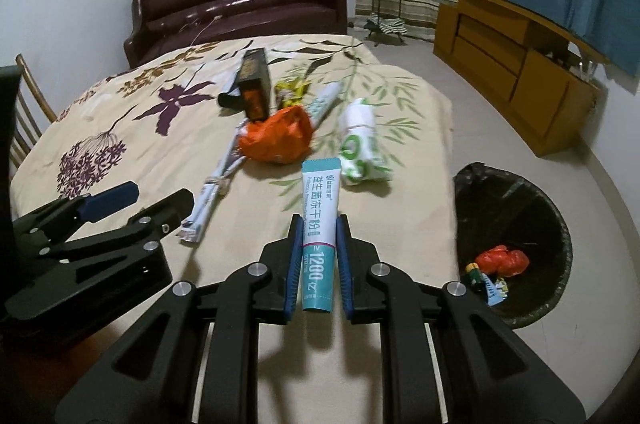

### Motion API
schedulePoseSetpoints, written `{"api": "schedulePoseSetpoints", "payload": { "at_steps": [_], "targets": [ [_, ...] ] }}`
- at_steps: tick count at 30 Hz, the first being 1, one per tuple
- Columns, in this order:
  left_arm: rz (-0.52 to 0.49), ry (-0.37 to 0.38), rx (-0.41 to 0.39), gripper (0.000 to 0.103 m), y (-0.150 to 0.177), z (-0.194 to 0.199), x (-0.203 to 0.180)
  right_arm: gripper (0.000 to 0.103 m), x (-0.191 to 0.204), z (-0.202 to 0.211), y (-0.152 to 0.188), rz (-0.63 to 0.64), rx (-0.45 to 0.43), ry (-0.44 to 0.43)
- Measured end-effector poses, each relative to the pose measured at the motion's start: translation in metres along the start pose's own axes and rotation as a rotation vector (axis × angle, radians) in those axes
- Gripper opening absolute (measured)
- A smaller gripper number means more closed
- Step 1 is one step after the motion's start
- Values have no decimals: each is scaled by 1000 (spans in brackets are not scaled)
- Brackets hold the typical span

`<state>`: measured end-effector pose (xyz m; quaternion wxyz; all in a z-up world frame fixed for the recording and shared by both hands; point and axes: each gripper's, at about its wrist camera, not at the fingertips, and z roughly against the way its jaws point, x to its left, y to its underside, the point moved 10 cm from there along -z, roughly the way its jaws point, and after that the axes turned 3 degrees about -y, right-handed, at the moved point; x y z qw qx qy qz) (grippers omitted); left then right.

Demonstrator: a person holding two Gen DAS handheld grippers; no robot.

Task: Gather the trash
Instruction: 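Grasp the white-and-teal toothpaste tube with the right tool, then grasp the white rolled paper tube with the left tool while the right tool holds the toothpaste, then carry the toothpaste and rolled paper tube over the black bin with both tools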

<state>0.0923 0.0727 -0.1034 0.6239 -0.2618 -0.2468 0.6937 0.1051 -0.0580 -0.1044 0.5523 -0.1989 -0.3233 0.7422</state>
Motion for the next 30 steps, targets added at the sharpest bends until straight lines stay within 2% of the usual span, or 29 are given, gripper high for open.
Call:
{"api": "schedulePoseSetpoints", "payload": {
  "at_steps": [3, 9, 11, 12, 13, 15, 20, 30],
  "targets": [
    [-16, 0, 8, 63, -3, -6, -8, 16, -11, 1, -1, -16, -7, 4],
    [-43, 5, 65, 44, -5, -26, -20, 16, -29, -2, 0, -49, -5, 8],
    [-54, -1, 62, 41, -5, -28, -22, 16, -34, -3, 0, -57, -5, 8],
    [-60, -2, 61, 37, -6, -28, -22, 16, -37, -4, 1, -63, -4, 7],
    [-65, -1, 59, 27, -6, -28, -23, 16, -39, -5, 1, -67, -2, 6],
    [-67, 10, 55, 19, -5, -28, -23, 16, -41, -6, 1, -74, -1, 5],
    [-74, 18, 48, 18, -2, -24, -22, 16, -46, -10, 3, -85, 6, 4],
    [-12, 7, 17, 17, -1, -3, 1, 16, -55, -6, -1, -98, -8, 15]
  ]
}}
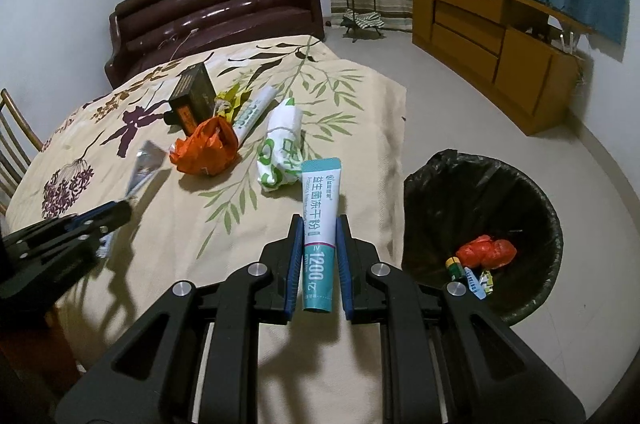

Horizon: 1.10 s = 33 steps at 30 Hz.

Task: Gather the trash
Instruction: 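Carry the toothpaste and rolled paper tube over the black bin with both tools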

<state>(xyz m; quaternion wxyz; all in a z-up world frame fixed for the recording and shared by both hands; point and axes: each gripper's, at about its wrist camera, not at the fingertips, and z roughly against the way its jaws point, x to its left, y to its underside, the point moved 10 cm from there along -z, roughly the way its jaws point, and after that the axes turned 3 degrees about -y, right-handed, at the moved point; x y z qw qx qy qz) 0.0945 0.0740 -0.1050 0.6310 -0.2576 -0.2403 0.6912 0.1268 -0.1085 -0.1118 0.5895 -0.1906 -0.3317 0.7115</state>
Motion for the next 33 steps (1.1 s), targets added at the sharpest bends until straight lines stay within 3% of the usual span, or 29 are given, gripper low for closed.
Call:
{"api": "schedulePoseSetpoints", "payload": {
  "at_steps": [6, 13, 33],
  "targets": [
    [-2, 37, -67, 17, -15, 24, -11, 16, -12, 7, -6, -17, -21, 20],
    [-43, 102, -117, 17, -37, 34, -50, 16, -43, 16, -17, -51, -52, 66],
    [-198, 211, -91, 17, -51, -9, -178, 16, -156, 19, -25, -167, -84, 206]
  ]
}}
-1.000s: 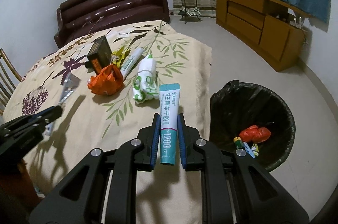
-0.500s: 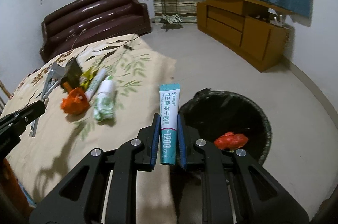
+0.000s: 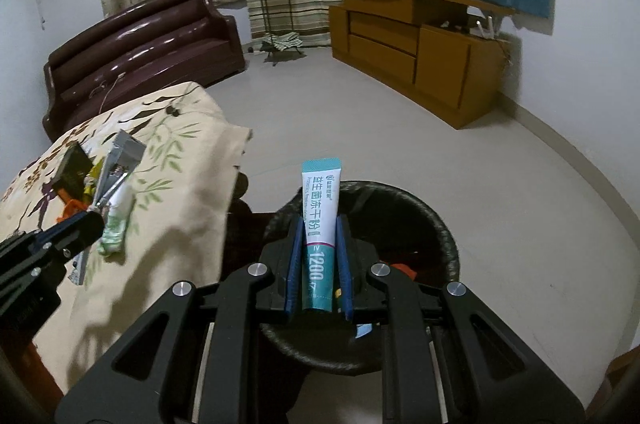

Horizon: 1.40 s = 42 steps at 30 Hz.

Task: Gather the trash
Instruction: 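Carry the toothpaste and rolled paper tube over the black bin with both tools, then open both tools to drop the toothpaste and paper tube into the bin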

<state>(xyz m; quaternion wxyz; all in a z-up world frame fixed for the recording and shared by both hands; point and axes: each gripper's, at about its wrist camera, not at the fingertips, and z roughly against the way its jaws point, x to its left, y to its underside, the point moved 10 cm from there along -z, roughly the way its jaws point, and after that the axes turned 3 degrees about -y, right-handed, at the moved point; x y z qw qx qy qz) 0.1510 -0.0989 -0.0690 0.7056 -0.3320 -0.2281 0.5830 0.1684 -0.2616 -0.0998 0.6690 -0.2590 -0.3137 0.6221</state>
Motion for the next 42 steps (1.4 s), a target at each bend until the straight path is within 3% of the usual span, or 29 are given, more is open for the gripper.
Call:
{"api": "schedulePoseSetpoints", "payload": {
  "at_steps": [22, 25, 33, 42],
  "targets": [
    [-113, 5, 68, 17, -7, -59, -66, 18, -52, -32, 1, -82, 23, 29],
    [-114, -3, 81, 25, -4, -64, -67, 26, -59, -34, 2, -106, 22, 32],
    [-95, -6, 79, 47, -5, -63, -63, 28, -65, -38, 4, -122, 29, 43],
    [-69, -25, 60, 54, -5, -48, -46, 42, -52, -30, 6, -106, 24, 40]
  ]
}}
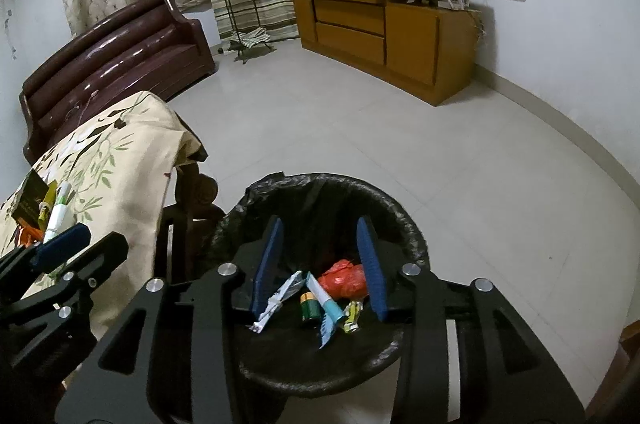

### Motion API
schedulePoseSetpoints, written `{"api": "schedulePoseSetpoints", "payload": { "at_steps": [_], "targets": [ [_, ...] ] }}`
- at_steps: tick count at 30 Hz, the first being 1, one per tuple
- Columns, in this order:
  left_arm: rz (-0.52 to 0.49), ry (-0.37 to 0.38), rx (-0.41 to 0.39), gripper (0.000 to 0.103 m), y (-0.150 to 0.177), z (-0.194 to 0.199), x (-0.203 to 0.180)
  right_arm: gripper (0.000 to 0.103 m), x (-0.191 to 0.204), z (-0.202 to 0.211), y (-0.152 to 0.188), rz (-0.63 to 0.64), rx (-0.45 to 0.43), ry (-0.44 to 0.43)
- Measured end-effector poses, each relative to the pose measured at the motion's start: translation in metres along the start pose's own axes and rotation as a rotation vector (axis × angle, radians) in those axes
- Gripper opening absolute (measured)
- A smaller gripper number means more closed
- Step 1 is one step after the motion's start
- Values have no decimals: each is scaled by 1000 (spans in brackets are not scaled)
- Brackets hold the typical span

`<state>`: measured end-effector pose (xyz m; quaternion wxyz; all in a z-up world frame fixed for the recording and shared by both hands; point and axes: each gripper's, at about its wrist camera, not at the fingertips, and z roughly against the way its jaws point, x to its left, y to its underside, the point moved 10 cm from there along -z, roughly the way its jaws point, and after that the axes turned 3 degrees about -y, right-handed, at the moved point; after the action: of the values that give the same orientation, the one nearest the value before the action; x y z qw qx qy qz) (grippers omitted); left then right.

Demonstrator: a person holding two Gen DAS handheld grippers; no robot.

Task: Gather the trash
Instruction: 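Open both tools to drop the toothpaste and paper tube into the bin, then move both open tools back over the trash on the bed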

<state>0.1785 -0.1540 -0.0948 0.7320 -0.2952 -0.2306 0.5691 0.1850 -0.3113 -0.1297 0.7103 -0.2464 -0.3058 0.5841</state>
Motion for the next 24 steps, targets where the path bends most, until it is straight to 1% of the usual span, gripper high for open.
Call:
{"api": "schedulePoseSetpoints", "payload": {
  "at_steps": [6, 10, 13, 18, 24],
  "targets": [
    [30, -25, -15, 56, 2, 15, 23, 44, 25, 3, 5, 24, 8, -32],
    [59, -50, -26, 59, 5, 25, 44, 45, 47, 5, 7, 50, 13, -58],
    [75, -77, -32, 60, 8, 32, 61, 52, 62, 8, 7, 66, 12, -76],
    [115, -129, -39, 61, 16, 43, 94, 53, 88, 12, 8, 101, 13, -107],
    [163, -180, -47, 61, 26, 54, 130, 59, 114, 16, 7, 131, 13, -139]
  ]
}}
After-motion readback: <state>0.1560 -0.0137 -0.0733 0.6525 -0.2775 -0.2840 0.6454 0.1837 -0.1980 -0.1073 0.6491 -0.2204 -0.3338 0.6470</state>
